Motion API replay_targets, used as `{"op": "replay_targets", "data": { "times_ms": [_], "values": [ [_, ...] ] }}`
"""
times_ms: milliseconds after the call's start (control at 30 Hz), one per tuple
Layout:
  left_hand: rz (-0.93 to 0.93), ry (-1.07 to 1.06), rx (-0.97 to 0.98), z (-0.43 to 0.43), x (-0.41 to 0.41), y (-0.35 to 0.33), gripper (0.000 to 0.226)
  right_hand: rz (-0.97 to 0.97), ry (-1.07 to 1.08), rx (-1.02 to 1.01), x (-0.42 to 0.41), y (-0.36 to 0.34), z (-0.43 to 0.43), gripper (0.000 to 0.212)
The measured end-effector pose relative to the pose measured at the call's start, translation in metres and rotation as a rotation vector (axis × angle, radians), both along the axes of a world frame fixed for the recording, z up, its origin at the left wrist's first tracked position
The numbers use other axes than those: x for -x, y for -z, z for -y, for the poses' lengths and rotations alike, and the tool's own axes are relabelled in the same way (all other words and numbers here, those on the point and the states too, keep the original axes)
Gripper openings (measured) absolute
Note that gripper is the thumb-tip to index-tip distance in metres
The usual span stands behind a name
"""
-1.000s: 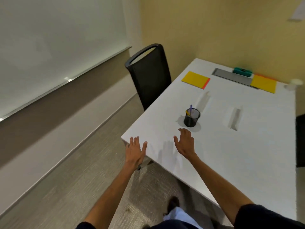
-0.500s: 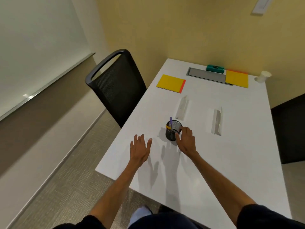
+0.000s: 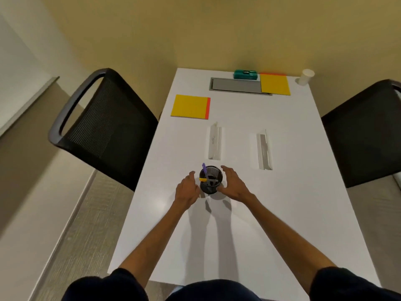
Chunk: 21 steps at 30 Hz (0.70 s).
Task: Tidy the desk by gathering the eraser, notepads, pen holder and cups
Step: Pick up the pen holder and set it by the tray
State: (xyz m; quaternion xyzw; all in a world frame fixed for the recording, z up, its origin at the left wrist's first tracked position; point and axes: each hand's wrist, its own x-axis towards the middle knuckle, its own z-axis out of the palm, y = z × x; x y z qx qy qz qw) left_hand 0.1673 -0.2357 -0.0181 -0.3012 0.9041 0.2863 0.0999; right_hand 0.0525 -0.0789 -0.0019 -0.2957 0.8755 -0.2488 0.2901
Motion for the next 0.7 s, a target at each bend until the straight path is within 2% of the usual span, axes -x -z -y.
{"op": "replay_targets", "data": {
  "times_ms": [200, 400, 500, 700],
  "values": [
    [-0.083, -0.041, -0.153, 0.009, 0.015, 0.004, 0.051, 0.111, 0.034, 0.022, 0.003, 0.013, 0.011, 0.102],
    [-0.129, 0.017, -0.287, 0.016, 0.014, 0.006, 0.05, 0.137, 0.075, 0.103, 0.003, 0.02, 0.021, 0.106],
    [-0.134, 0.016, -0.335, 0.021, 0.013, 0.007, 0.049, 0.125, 0.064, 0.127, 0.004, 0.019, 0.022, 0.103],
    [-0.153, 0.016, -0.372, 0.023, 0.005, 0.003, 0.057, 0.083, 0.052, 0.209, 0.004, 0.017, 0.02, 0.08]
  ]
}}
